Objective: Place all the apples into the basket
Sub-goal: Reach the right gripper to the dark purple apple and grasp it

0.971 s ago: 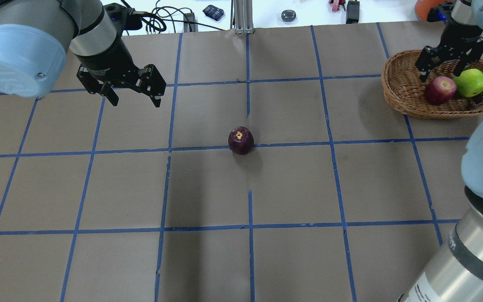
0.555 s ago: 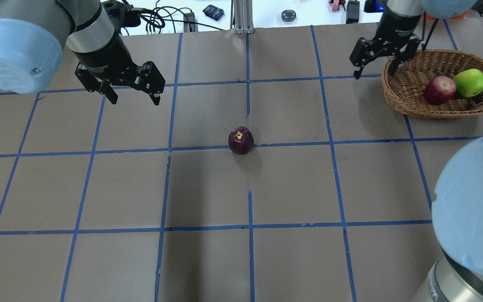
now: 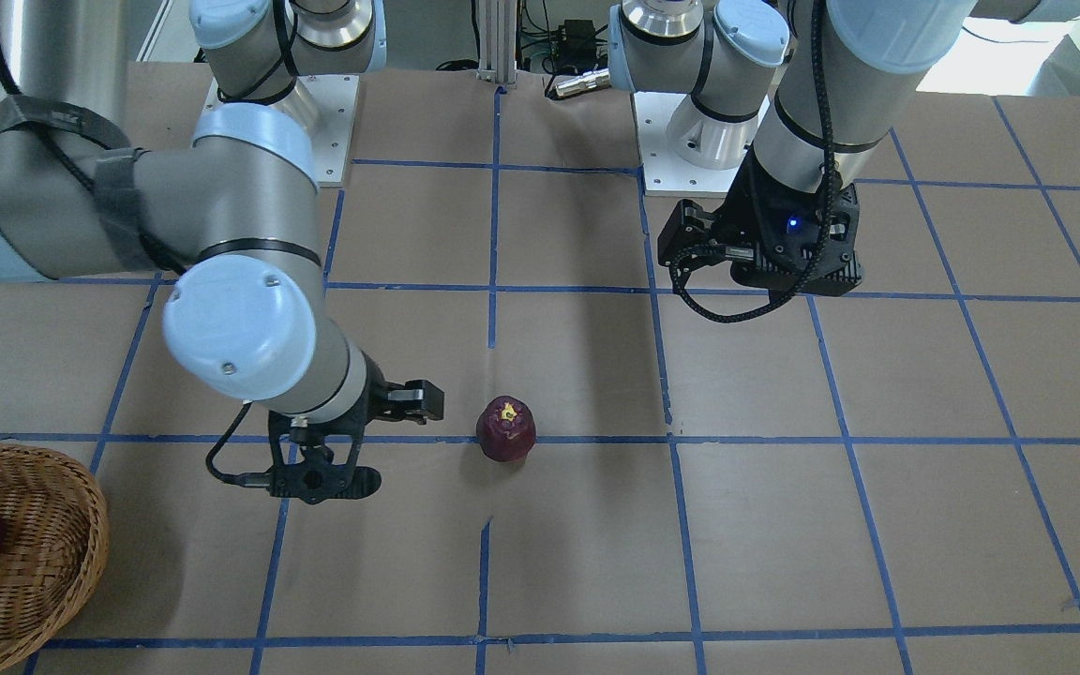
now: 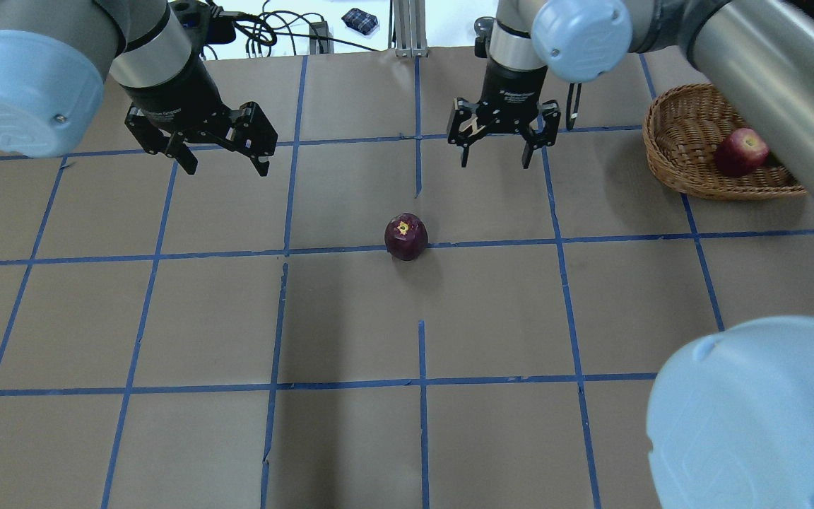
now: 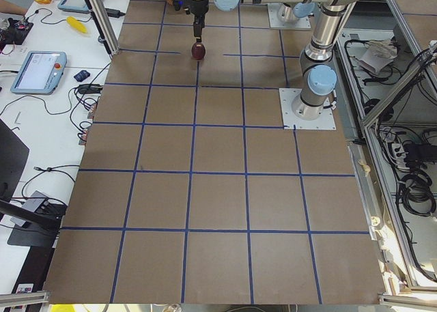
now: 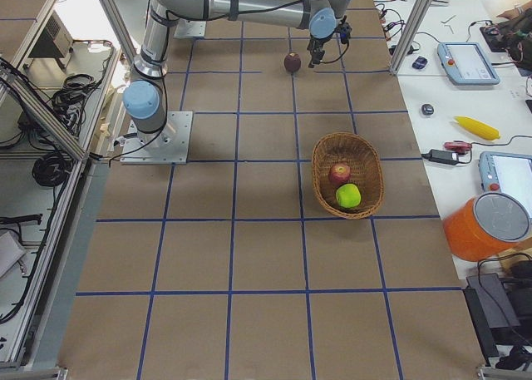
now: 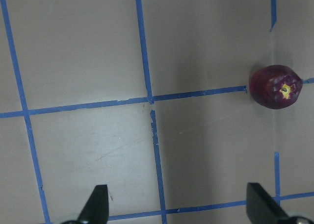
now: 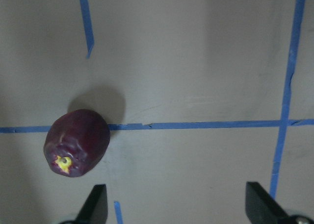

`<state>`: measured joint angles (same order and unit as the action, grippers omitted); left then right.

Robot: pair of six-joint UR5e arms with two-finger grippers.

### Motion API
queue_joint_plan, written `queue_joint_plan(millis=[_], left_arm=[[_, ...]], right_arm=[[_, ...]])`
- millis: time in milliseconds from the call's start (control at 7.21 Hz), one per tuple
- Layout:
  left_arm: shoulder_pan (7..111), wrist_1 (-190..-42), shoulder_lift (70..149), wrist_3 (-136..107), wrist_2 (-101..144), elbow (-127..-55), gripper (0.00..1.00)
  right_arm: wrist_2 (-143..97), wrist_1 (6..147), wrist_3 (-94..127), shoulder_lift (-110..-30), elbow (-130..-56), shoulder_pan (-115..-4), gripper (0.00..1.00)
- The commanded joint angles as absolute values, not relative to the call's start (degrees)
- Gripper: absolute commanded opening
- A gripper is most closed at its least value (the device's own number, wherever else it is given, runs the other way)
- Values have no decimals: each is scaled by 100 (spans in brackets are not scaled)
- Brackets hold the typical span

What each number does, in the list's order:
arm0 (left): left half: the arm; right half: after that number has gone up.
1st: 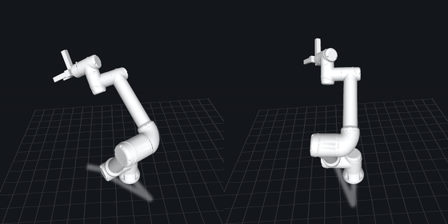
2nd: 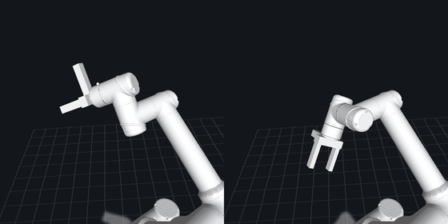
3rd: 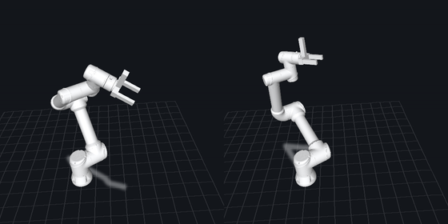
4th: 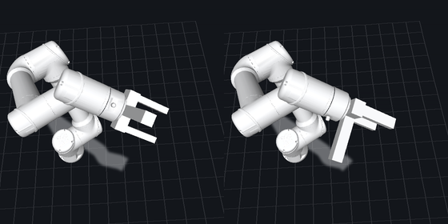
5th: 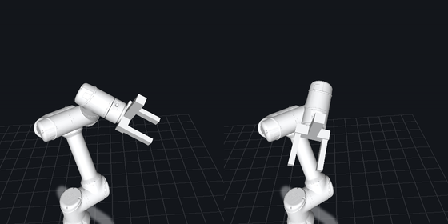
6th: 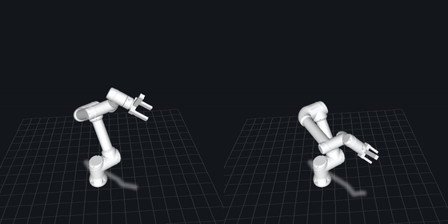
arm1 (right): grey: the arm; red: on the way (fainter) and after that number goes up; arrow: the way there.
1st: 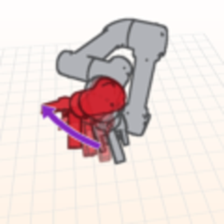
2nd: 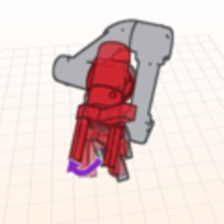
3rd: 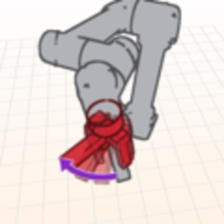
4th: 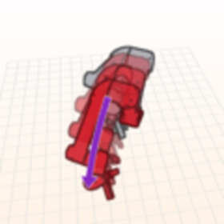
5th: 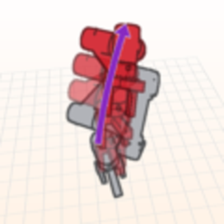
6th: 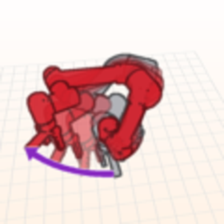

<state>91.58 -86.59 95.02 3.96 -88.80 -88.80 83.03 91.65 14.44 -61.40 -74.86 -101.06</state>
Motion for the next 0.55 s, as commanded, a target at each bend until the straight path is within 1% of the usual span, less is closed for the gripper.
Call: queue_joint_plan(millis=[0,139,416], left_arm=[[9150,-8666,9501,396,-8912,-8868,100],[9149,-8666,9510,396,-8912,-8877,100],[9132,-8666,9518,396,-8886,-8886,100]], right_arm=[[8297,9840,2798,-5995,-7908,-10720,100],[8297,10296,3230,-5838,-8015,-10984,100],[8314,10529,3620,-5573,-8007,-11197,100]])
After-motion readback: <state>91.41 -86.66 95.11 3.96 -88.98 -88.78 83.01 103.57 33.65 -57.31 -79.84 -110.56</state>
